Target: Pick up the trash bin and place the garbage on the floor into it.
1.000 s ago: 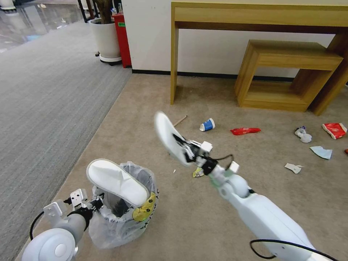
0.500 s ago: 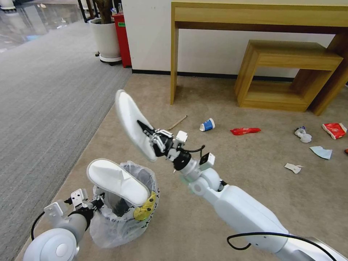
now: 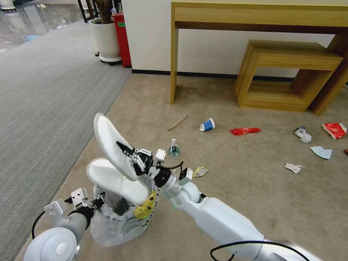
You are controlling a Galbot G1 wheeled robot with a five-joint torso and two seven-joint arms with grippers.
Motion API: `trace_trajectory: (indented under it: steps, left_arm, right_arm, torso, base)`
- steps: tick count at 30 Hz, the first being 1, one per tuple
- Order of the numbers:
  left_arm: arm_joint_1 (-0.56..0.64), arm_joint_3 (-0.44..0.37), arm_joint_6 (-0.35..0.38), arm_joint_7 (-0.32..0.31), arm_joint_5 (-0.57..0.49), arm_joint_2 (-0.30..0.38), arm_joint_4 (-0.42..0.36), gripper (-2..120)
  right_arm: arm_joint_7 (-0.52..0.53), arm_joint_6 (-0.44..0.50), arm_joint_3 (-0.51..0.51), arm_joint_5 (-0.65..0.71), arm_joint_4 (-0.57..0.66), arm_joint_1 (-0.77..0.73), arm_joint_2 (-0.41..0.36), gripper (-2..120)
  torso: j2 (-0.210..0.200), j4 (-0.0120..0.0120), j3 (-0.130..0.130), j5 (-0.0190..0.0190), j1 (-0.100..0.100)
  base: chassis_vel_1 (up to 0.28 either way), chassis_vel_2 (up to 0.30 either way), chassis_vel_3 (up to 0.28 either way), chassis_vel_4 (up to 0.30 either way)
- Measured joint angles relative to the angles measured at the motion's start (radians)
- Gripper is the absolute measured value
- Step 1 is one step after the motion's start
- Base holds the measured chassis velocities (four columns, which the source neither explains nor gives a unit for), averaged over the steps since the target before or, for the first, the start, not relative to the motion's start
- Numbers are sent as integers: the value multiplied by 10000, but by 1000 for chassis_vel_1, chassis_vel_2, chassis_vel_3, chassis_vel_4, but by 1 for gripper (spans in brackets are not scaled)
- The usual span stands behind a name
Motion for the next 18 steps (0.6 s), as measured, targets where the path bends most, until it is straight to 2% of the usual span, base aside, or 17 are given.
trace_trajectory:
  steps: [18]
  left_arm:
    - [46, 26, 0, -26, -29, -86, -168, 1]
  right_arm:
    - [-225, 376, -215, -380, -1014, -254, 35, 0]
  torso:
    - [0, 0, 0, 0, 0]
  base:
    - [0, 0, 0, 0]
